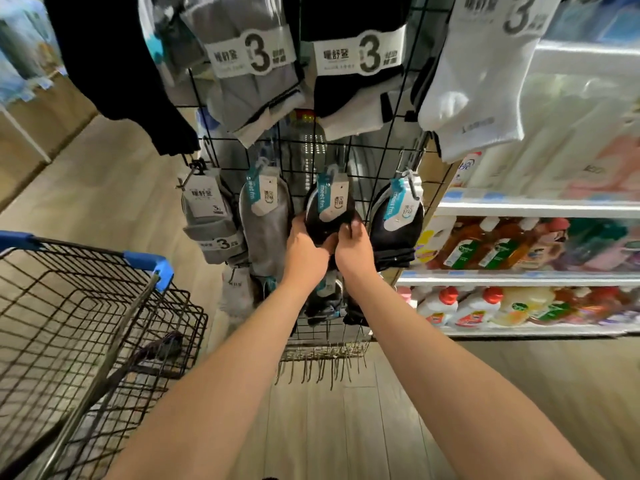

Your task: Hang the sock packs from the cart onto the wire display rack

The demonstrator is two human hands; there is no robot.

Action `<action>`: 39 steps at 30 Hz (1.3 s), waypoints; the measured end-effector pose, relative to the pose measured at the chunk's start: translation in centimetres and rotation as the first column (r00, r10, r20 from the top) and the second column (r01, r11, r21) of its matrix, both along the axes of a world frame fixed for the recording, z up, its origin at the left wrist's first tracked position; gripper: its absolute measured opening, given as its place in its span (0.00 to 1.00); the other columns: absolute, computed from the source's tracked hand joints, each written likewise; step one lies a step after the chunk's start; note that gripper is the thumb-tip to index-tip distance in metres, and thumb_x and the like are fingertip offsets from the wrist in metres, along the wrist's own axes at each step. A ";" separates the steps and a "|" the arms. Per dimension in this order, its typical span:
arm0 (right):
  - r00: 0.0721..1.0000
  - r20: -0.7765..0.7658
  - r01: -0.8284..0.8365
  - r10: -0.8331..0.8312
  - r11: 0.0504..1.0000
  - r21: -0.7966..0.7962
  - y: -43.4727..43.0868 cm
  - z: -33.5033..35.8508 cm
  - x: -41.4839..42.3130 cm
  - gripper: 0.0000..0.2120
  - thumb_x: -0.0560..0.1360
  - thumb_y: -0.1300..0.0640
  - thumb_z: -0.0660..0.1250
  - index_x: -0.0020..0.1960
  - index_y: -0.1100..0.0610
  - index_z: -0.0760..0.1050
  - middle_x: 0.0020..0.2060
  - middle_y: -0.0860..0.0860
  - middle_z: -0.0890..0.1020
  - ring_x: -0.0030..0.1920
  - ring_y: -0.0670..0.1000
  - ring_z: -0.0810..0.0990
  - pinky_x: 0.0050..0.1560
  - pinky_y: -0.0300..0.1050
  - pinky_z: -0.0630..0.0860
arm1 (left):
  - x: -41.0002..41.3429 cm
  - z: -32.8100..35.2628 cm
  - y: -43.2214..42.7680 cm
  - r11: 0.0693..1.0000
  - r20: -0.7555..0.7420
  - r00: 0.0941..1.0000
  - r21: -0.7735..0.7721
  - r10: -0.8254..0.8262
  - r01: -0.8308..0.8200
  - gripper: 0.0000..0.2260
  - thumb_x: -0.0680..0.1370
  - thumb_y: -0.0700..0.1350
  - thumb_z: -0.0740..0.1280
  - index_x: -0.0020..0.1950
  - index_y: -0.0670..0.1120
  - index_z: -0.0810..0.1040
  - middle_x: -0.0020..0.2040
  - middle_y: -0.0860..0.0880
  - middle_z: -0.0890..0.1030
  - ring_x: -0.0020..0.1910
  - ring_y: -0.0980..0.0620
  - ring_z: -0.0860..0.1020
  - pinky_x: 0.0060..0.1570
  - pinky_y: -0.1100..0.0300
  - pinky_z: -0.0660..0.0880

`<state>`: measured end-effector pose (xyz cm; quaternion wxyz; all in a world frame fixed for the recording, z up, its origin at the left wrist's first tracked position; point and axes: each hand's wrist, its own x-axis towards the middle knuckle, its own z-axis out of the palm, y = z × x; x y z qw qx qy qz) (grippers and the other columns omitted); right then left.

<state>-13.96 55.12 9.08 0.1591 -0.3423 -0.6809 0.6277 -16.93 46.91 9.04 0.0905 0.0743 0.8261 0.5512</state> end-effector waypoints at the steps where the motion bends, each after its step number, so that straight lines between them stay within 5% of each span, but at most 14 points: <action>1: 1.000 0.010 0.012 -0.012 0.999 -0.038 0.0 0.4 0.0 0.13 0.85 0.53 0.57 0.65 0.57 0.73 0.53 0.55 0.80 0.52 0.55 0.80 0.52 0.48 0.75 | 0.2 0.6 0.0 1.000 0.022 1.000 0.002 0.016 -0.016 0.27 0.76 0.49 0.73 0.71 0.49 0.65 0.65 0.45 0.77 0.64 0.44 0.77 0.56 0.56 0.73; 6: 0.994 0.103 -0.030 0.033 0.999 -0.031 -0.4 3.6 1.6 0.20 0.85 0.55 0.54 0.77 0.56 0.63 0.67 0.53 0.75 0.63 0.55 0.76 0.58 0.45 0.71 | 1.9 2.8 -0.6 1.000 0.061 0.998 0.006 0.023 -0.023 0.29 0.78 0.46 0.72 0.75 0.47 0.62 0.65 0.45 0.79 0.63 0.45 0.78 0.56 0.59 0.71; 8: 0.990 0.141 -0.043 0.025 0.991 0.124 -0.8 4.9 2.8 0.24 0.85 0.57 0.55 0.80 0.56 0.59 0.72 0.57 0.71 0.69 0.58 0.73 0.63 0.46 0.68 | 2.5 3.2 -0.9 1.000 0.082 0.997 0.015 0.011 -0.012 0.30 0.77 0.46 0.72 0.76 0.47 0.62 0.66 0.46 0.78 0.64 0.47 0.78 0.60 0.57 0.73; 11: 0.998 0.054 -0.041 0.023 0.927 0.373 -1.7 6.3 5.1 0.22 0.83 0.60 0.58 0.77 0.56 0.66 0.68 0.55 0.74 0.68 0.54 0.74 0.69 0.44 0.69 | 3.5 3.2 -1.4 0.998 0.101 0.995 0.054 0.007 -0.013 0.31 0.76 0.51 0.72 0.75 0.52 0.63 0.68 0.50 0.77 0.66 0.50 0.77 0.66 0.47 0.75; 14: 1.000 -0.026 0.004 0.005 0.944 0.330 -2.0 9.2 6.1 0.17 0.84 0.57 0.58 0.71 0.54 0.72 0.63 0.51 0.77 0.62 0.46 0.75 0.64 0.41 0.72 | 4.5 5.3 -1.7 0.998 0.060 0.998 0.060 0.016 -0.019 0.23 0.79 0.54 0.68 0.73 0.53 0.68 0.67 0.51 0.77 0.66 0.52 0.76 0.66 0.46 0.74; 17: 0.987 -0.159 0.057 -0.015 0.962 0.266 -2.2 13.5 6.2 0.14 0.83 0.55 0.58 0.67 0.52 0.75 0.61 0.47 0.78 0.60 0.43 0.75 0.64 0.42 0.73 | 5.8 11.5 -2.3 0.992 -0.052 0.997 0.114 0.059 -0.053 0.16 0.83 0.48 0.64 0.71 0.50 0.72 0.66 0.53 0.77 0.65 0.54 0.75 0.66 0.56 0.73; 23: 0.937 -0.347 0.052 0.041 0.965 0.256 -1.9 21.9 4.9 0.25 0.84 0.48 0.59 0.79 0.51 0.61 0.73 0.47 0.67 0.75 0.45 0.64 0.76 0.49 0.63 | 5.1 22.6 -1.8 0.992 -0.336 0.940 0.128 0.050 -0.006 0.26 0.83 0.53 0.61 0.80 0.52 0.59 0.79 0.53 0.63 0.77 0.57 0.61 0.73 0.61 0.60; 26: 0.952 -0.291 0.002 0.095 0.948 0.318 -1.6 24.9 3.2 0.28 0.85 0.50 0.57 0.82 0.53 0.54 0.80 0.51 0.60 0.80 0.49 0.56 0.79 0.52 0.55 | 2.7 26.6 -0.7 0.987 -0.259 0.966 0.152 -0.009 0.050 0.32 0.83 0.51 0.62 0.82 0.53 0.49 0.81 0.53 0.58 0.78 0.56 0.59 0.70 0.62 0.60; 29: 0.964 -0.253 -0.026 0.077 0.980 0.198 -1.2 26.7 1.8 0.26 0.86 0.52 0.53 0.82 0.55 0.54 0.79 0.52 0.61 0.77 0.47 0.59 0.78 0.46 0.56 | 0.1 28.2 -0.1 0.972 -0.125 0.985 0.186 -0.122 0.144 0.34 0.83 0.48 0.64 0.82 0.51 0.47 0.79 0.49 0.63 0.75 0.52 0.66 0.69 0.57 0.65; 35: 0.968 -0.240 0.125 -0.070 0.967 0.222 -1.9 26.9 1.0 0.21 0.85 0.57 0.54 0.78 0.54 0.64 0.72 0.53 0.70 0.73 0.51 0.68 0.76 0.51 0.64 | -0.8 28.6 -1.7 0.961 -0.184 0.947 0.045 -0.262 0.275 0.28 0.82 0.47 0.65 0.80 0.48 0.58 0.70 0.57 0.68 0.68 0.57 0.69 0.66 0.59 0.67; 37: 0.932 -0.311 0.293 -0.189 0.896 0.335 -3.2 27.0 1.5 0.19 0.83 0.59 0.57 0.74 0.54 0.68 0.67 0.51 0.72 0.68 0.51 0.69 0.72 0.47 0.66 | -0.2 28.0 -3.2 0.973 -0.269 0.939 0.030 -0.212 0.228 0.25 0.82 0.49 0.64 0.79 0.50 0.63 0.73 0.53 0.72 0.69 0.54 0.71 0.68 0.56 0.70; 39: 0.878 -0.418 0.411 -0.232 0.812 0.413 -4.9 27.4 2.0 0.16 0.81 0.59 0.61 0.68 0.55 0.72 0.59 0.49 0.71 0.62 0.52 0.72 0.64 0.45 0.69 | 0.2 27.0 -5.2 0.985 -0.375 0.927 0.149 -0.027 0.089 0.18 0.82 0.47 0.64 0.72 0.50 0.72 0.65 0.51 0.76 0.60 0.54 0.77 0.62 0.56 0.76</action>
